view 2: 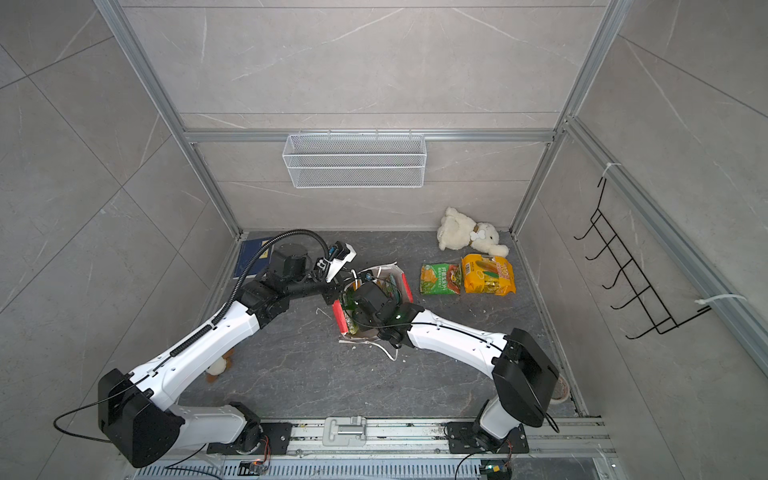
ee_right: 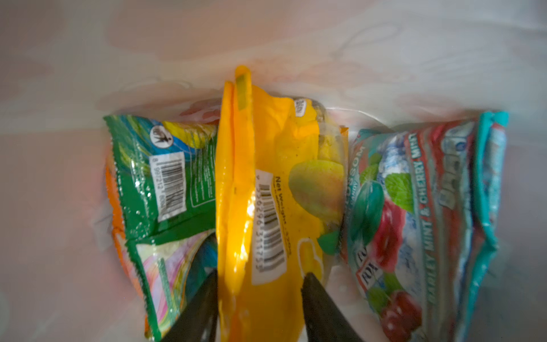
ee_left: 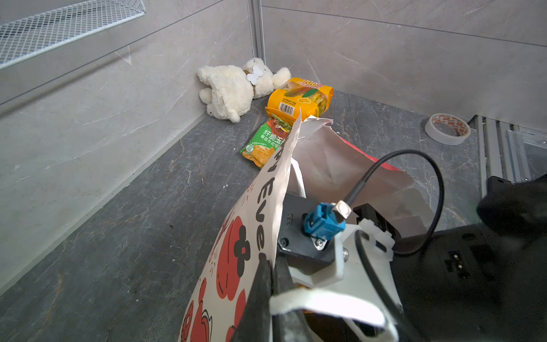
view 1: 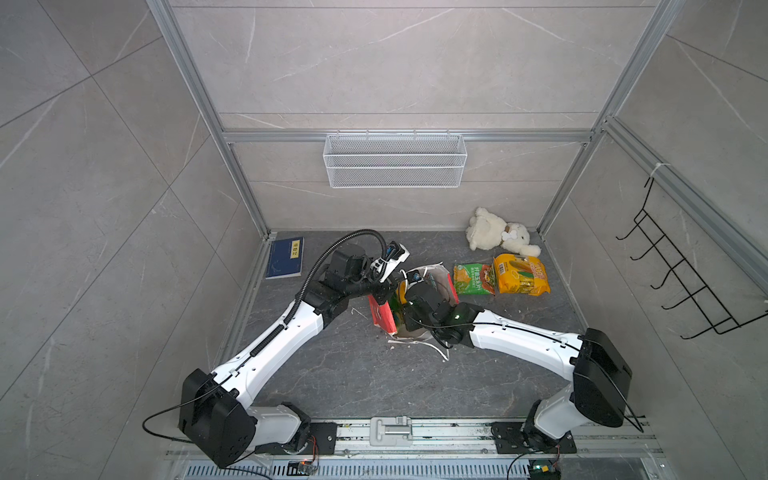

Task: Take the snacks out of the paper bag
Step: 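Lower the right gripper into the bag beside the left gripper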

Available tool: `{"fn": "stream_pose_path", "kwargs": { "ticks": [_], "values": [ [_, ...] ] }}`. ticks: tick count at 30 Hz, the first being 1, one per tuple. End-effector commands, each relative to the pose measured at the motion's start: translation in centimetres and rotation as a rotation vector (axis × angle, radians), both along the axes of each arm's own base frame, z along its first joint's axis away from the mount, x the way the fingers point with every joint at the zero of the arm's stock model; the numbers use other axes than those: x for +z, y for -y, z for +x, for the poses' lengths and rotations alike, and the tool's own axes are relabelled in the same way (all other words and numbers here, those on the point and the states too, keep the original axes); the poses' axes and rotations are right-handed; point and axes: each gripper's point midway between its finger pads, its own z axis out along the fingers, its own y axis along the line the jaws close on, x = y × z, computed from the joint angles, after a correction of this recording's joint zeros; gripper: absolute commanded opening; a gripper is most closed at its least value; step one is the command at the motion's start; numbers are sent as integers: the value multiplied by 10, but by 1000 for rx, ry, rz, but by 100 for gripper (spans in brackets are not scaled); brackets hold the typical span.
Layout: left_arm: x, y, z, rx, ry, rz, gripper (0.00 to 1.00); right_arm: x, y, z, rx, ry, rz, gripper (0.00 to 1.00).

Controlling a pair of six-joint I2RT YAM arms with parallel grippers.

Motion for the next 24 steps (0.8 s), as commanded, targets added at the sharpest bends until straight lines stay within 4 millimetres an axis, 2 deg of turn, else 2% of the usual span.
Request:
{"fn": "stream_pose_path", "kwargs": {
  "ticks": [1, 6, 9, 11, 14, 15, 17, 21, 24],
  "values": [
    [33, 14, -16, -92, 69, -98, 0, 0, -3, 8, -31, 14, -33, 29],
    [30, 13, -14, -77, 72, -91, 0, 9, -8, 10, -7, 23, -31, 7],
    [28, 11, -13, -73, 79, -87, 0, 13, -10, 9, 12, 29, -28, 5],
    [29, 11, -13, -70, 84, -90, 0, 14, -12, 9, 22, 30, -29, 10],
    [28, 12, -13, -70, 79, -88, 0, 20, -18, 5, 56, 29, 5, 35],
    [28, 11, -13, -70, 81, -87, 0, 24, -19, 3, 68, 30, 23, 38],
    [27, 11, -13, -67, 83, -88, 0, 38, -22, -3, 103, 48, 72, 39],
    [29, 9, -18, -77, 89, -84, 0, 80, -14, -23, 161, 97, 193, 41],
    [25, 8, -19, -83, 84, -68, 0, 99, -7, -38, 199, 110, 240, 41]
  ]
}}
